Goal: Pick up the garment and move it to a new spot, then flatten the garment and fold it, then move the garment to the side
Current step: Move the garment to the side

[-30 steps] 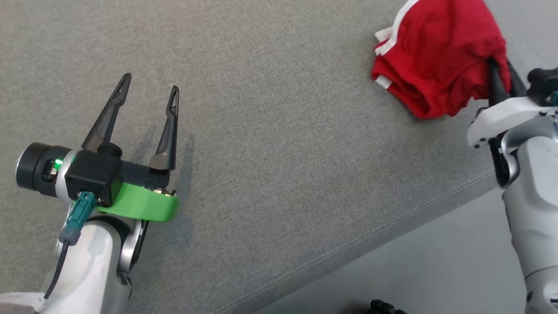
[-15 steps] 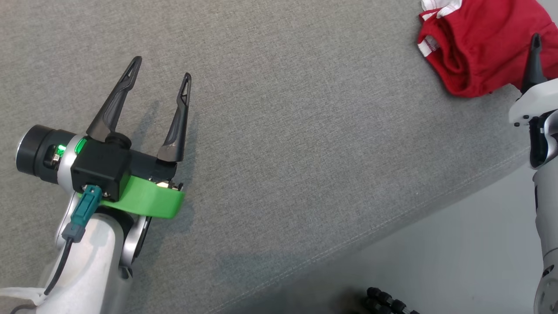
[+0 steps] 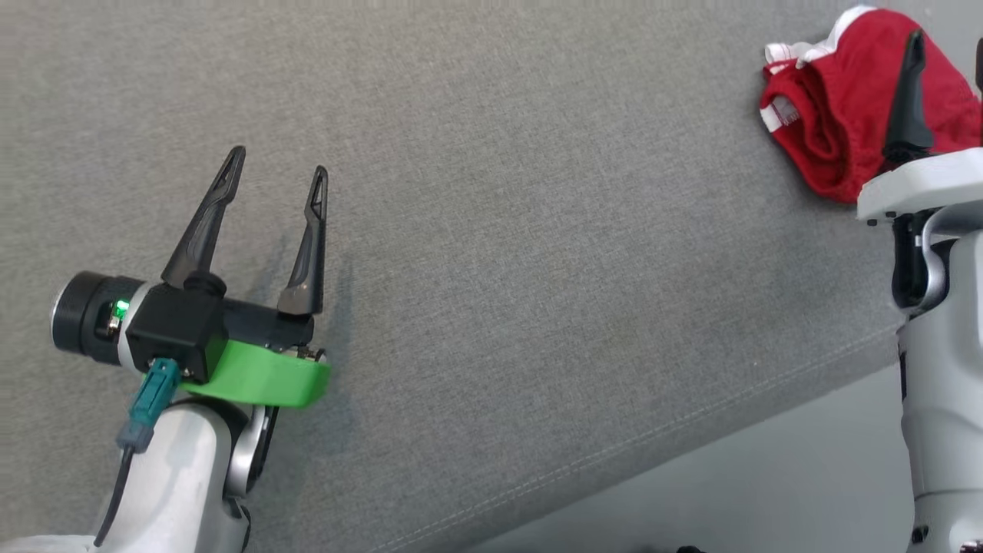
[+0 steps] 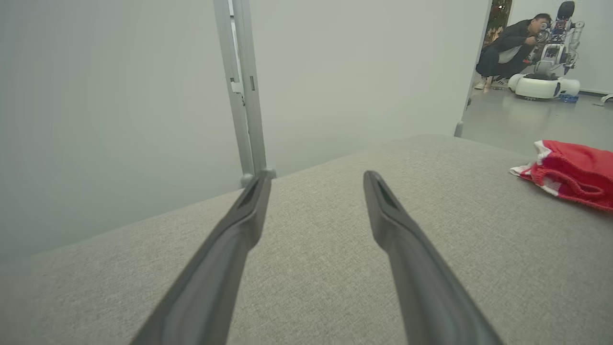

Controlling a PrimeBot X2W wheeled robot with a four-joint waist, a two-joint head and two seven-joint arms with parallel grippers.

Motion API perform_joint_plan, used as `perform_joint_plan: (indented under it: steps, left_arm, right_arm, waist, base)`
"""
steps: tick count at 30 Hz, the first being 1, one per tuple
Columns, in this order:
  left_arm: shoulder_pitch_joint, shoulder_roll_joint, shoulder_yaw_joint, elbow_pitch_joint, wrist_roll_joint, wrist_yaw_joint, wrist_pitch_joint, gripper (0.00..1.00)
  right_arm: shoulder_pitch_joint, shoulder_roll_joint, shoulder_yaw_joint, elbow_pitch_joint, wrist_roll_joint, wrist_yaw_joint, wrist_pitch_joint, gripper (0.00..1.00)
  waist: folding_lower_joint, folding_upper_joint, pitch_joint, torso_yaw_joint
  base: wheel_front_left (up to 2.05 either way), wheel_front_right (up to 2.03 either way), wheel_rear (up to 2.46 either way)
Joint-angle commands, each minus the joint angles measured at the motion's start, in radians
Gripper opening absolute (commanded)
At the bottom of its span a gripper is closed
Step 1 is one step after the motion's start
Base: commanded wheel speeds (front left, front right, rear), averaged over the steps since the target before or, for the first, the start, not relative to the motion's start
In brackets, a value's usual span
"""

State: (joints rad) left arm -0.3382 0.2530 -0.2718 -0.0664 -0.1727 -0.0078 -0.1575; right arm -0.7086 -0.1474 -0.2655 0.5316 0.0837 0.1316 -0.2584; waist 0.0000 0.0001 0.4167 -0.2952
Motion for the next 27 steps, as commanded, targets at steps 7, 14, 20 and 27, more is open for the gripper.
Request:
perform_joint_plan:
  steps: [7, 14, 20, 27]
  left_arm:
    - [0.072, -0.022, 0.031, 0.034, -0.037, 0.040, -0.050, 1.00]
    - [0.129, -0.038, 0.059, 0.055, -0.064, 0.070, -0.080, 1.00]
    - [0.180, -0.049, 0.065, 0.070, -0.080, 0.080, -0.092, 1.00]
    - [0.233, -0.043, 0.074, 0.094, -0.091, 0.086, -0.100, 1.00]
  right_arm:
    - [0.170, 0.016, 0.128, -0.223, 0.073, -0.002, -0.006, 1.00]
    - [0.280, 0.031, 0.237, -0.315, 0.089, -0.002, -0.006, 1.00]
    - [0.370, 0.048, 0.273, -0.334, 0.092, -0.002, 0.011, 1.00]
    - [0.478, 0.071, 0.272, -0.359, 0.068, -0.002, 0.032, 1.00]
  waist:
    - [0.0000, -0.0001, -0.131, 0.141]
    - [0.0000, -0.0001, -0.188, 0.234]
    - [0.0000, -0.0001, -0.239, 0.296]
    - [0.0000, -0.0001, -0.295, 0.314]
  base:
    - [0.00, 0.00, 0.00]
    - [0.00, 0.00, 0.00]
    - [0.00, 0.00, 0.00]
    - [0.00, 0.00, 0.00]
